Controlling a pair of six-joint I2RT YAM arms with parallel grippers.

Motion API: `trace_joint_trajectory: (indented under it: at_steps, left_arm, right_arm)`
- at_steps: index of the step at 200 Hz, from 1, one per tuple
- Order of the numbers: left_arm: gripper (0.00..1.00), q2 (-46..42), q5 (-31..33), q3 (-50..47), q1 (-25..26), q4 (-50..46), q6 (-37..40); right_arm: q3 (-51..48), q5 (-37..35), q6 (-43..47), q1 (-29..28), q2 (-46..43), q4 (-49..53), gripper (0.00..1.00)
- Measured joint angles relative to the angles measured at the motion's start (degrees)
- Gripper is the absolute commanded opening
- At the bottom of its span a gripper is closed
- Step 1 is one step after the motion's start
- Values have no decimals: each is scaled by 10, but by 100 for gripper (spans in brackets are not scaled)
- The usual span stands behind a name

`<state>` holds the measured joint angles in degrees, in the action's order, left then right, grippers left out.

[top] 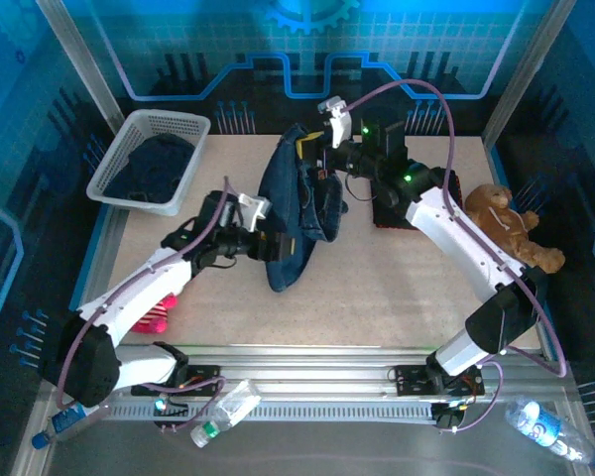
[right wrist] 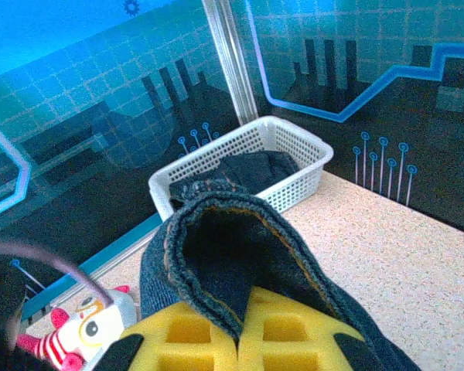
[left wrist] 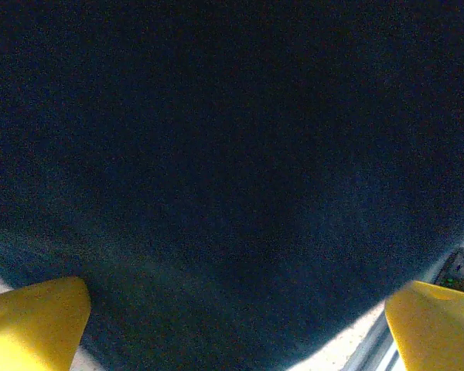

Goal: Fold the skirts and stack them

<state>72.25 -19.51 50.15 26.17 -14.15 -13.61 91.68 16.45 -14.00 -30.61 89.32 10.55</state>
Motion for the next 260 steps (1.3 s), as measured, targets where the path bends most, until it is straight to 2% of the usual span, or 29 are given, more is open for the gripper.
trace_joint_trajectory:
  at_steps: [31, 49, 55, 68, 75, 98, 127, 142, 162, 217, 241, 260]
  left_arm:
    - [98, 42, 122, -26, 76, 56, -33]
    - [78, 73, 207, -36, 118, 74, -62]
    - [68, 83, 231, -38, 129, 78, -71]
    - [21, 93, 274, -42, 142, 81, -85]
    - [0, 91, 298, -49, 143, 84, -91]
    - [0, 46, 346, -77, 132, 89, -101]
    - [0, -93, 352, -80, 85, 58, -97]
    - [0, -165, 349, -44, 56, 22, -74]
    - [0, -212, 337, 51, 31, -40, -33]
    - [0, -186, 329, 380, 17, -216, 90]
    - [0, -151, 322, 463, 17, -271, 109]
    - [0, -108, 355, 500, 3, -291, 106]
  right_arm:
    - [7, -20, -11, -2, 0, 8, 0]
    - [9, -29, -19, -2, 0, 14, 0]
    - [9, -30, -22, -2, 0, 16, 0]
    - [10, -36, -23, -2, 0, 21, 0]
    - [11, -41, -23, -2, -1, 25, 0]
    - [11, -54, -18, -1, -17, 41, 0]
    - [10, -66, -10, 0, -73, 54, 0]
    - [6, -74, -6, 5, -116, 52, 0]
    - [-9, -75, -1, 13, -181, 43, 0]
    - [-75, -54, 36, 14, -306, -7, 0]
    - [-111, -63, 47, 14, -331, -11, 0]
    - [-118, -63, 42, 35, -323, -17, 0]
